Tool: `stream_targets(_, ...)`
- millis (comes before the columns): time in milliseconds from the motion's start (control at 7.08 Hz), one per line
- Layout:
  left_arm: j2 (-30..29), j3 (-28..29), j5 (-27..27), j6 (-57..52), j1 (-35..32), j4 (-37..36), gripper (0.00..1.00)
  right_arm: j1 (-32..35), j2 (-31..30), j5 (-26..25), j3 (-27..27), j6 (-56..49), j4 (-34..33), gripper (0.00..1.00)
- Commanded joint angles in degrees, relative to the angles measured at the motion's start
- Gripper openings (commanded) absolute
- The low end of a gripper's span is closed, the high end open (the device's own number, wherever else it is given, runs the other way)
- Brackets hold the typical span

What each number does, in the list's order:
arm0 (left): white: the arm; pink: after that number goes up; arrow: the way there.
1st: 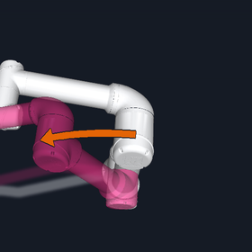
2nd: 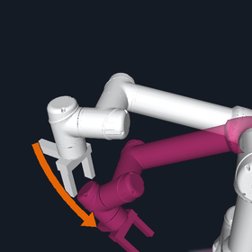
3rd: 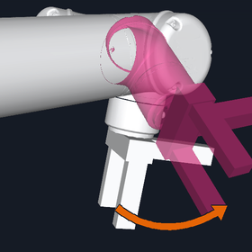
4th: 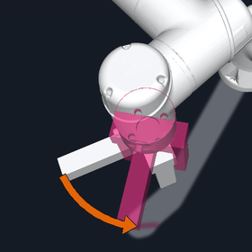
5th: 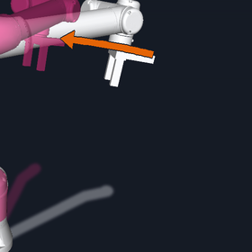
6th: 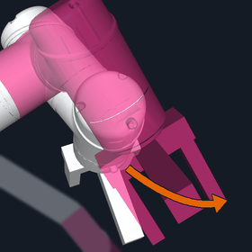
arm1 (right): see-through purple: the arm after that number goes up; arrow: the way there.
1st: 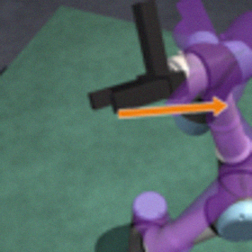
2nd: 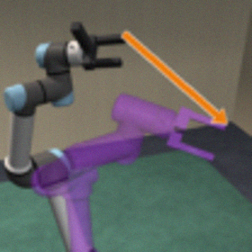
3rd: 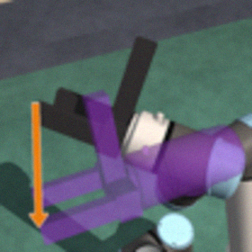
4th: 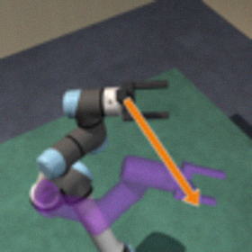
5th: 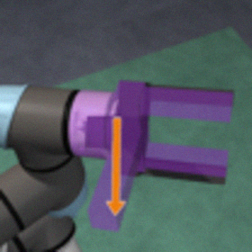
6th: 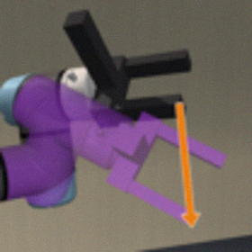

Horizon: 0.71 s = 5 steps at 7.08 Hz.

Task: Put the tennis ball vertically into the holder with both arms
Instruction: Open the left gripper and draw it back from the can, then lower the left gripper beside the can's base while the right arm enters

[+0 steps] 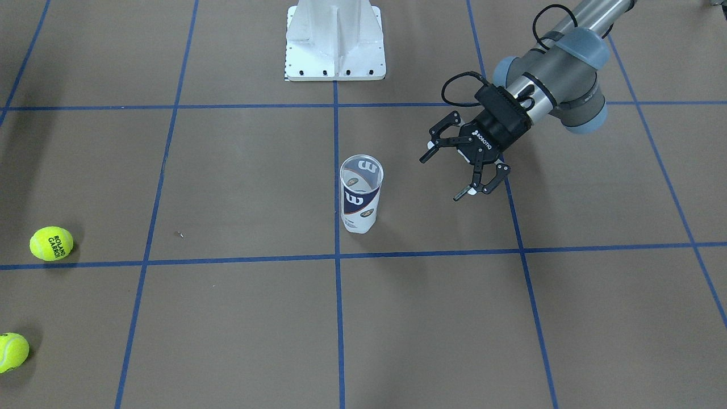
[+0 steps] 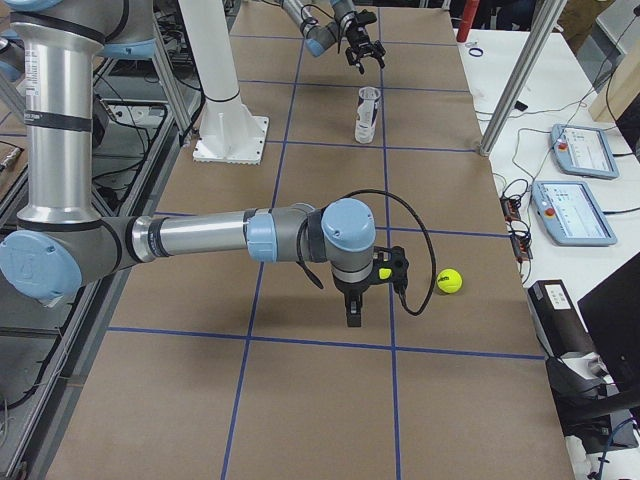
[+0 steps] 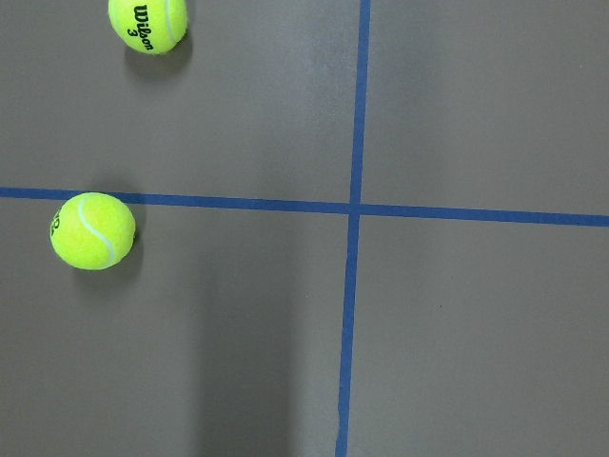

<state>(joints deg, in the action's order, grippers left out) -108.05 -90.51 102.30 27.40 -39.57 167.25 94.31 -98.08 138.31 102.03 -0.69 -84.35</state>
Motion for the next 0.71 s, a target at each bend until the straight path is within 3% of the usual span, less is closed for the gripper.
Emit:
stream_targets(0,-0.1,2.7,-0.1,1.0,2.5,-0.2,0.99,-0.1,-0.5,0.0,-0.3,0.1,2.3,0.99)
stream_targets(565,-1.4,3.0,-0.3,1.0,5.3,-0.2,0.99,-6.3,0.1,0.2,0.2,3.7,2.2,0.99)
